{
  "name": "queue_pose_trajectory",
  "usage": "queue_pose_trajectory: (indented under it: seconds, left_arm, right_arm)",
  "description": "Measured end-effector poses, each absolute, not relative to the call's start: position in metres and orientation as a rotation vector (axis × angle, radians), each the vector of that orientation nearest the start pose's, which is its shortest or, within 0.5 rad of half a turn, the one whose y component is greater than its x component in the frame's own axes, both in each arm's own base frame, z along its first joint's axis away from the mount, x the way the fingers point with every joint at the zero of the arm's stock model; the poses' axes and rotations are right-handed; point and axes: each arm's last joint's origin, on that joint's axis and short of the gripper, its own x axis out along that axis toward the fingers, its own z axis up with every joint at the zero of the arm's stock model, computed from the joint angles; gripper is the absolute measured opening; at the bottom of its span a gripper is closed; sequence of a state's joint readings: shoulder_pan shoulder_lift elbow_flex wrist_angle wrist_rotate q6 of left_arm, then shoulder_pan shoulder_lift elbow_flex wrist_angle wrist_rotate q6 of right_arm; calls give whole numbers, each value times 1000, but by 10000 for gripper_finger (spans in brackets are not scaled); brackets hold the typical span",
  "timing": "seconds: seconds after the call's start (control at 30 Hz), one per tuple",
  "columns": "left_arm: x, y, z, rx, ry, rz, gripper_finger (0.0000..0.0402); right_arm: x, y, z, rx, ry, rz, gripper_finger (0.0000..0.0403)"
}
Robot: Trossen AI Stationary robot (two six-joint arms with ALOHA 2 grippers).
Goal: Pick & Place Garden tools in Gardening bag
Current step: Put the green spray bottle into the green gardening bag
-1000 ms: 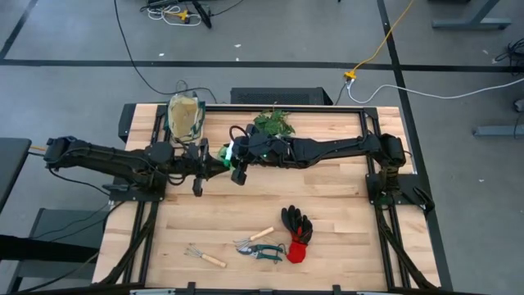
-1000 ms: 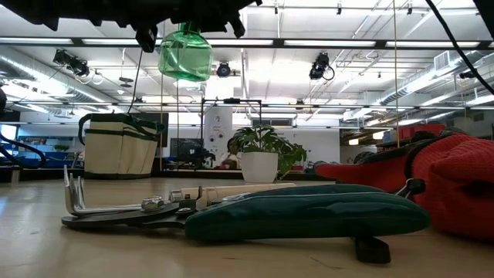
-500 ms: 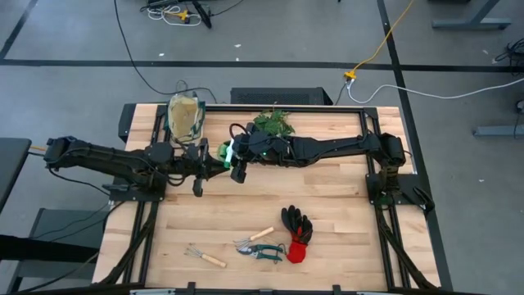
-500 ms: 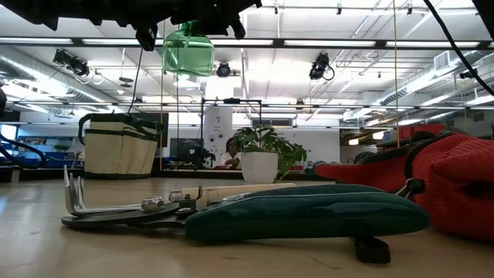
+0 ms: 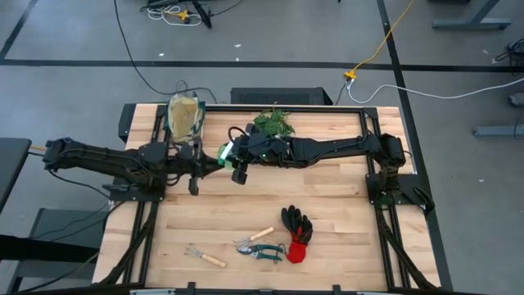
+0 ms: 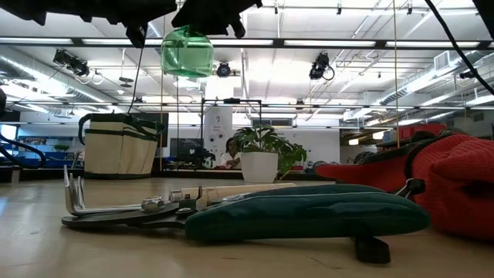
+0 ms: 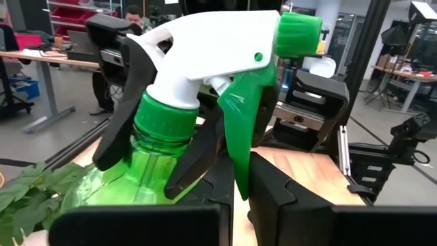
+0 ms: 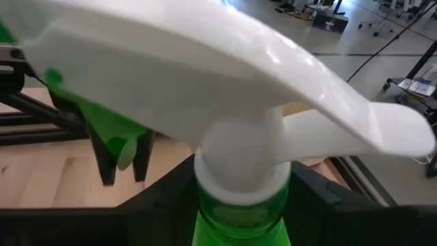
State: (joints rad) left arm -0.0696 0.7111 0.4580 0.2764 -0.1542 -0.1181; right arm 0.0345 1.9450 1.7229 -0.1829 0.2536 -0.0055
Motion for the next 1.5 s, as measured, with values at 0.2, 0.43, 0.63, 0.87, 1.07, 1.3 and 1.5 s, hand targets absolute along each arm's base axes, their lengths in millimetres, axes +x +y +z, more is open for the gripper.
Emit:
queue_pose_trajectory:
  seconds: [0.2,0.43,0.63,0.87,1.07,1.3,1.5]
  left_arm:
    - [167,-7,273,-108,-12,110,26]
    - [167,-6,275,-91,-20,120,25]
    - [167,-6,275,-90,-15,131,19]
    - [167,-5,275,-89,-15,141,19]
    - [167,-5,275,-83,-19,144,18]
    - [167,-5,275,-81,-19,147,18]
    - [167,-5,275,-81,-24,150,18]
  right_arm:
    - [456,10,318,-66,394,-213,176]
    - [449,15,327,-68,393,-200,176]
    - [443,17,331,-70,418,-211,177]
    - [442,18,332,-73,424,-217,177]
    - [442,19,332,-71,417,-212,197]
    - [442,19,333,-72,407,-190,240]
    - [440,19,340,-80,372,-222,267]
